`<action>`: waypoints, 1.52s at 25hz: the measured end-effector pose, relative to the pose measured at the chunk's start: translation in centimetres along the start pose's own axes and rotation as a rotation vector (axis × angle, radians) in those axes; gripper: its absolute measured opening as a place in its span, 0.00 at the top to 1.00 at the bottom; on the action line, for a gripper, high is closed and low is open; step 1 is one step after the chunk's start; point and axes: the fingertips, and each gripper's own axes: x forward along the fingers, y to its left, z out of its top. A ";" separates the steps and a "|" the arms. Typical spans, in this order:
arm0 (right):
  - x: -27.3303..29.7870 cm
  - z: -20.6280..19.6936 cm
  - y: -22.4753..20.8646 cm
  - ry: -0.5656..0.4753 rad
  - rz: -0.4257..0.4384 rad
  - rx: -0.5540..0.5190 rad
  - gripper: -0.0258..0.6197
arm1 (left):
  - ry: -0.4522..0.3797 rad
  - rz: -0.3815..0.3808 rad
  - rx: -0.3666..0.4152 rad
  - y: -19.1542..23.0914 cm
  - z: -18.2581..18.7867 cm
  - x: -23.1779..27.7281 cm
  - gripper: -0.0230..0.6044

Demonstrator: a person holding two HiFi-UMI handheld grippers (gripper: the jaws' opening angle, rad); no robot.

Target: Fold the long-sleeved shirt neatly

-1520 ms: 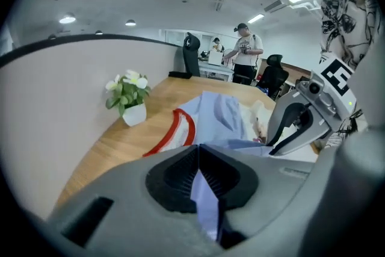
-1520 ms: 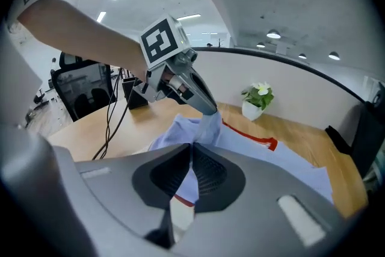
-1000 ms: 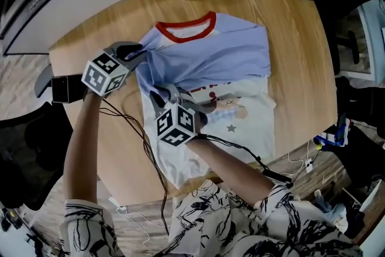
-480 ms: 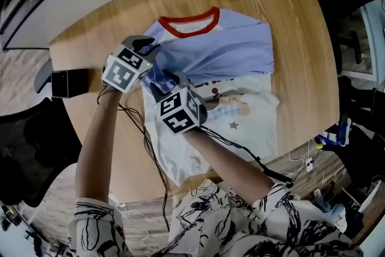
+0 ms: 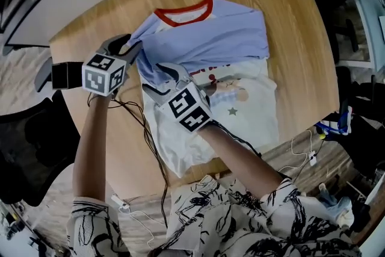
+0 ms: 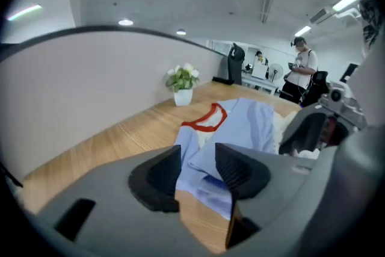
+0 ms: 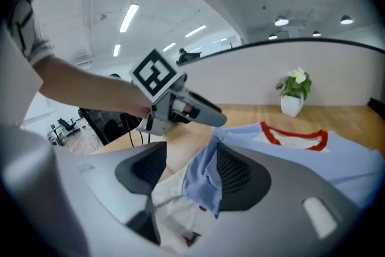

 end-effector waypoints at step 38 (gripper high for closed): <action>-40.8 -34.4 -4.3 0.272 -0.207 -0.053 0.60 | -0.024 0.288 -0.316 -39.8 -24.8 -22.7 0.44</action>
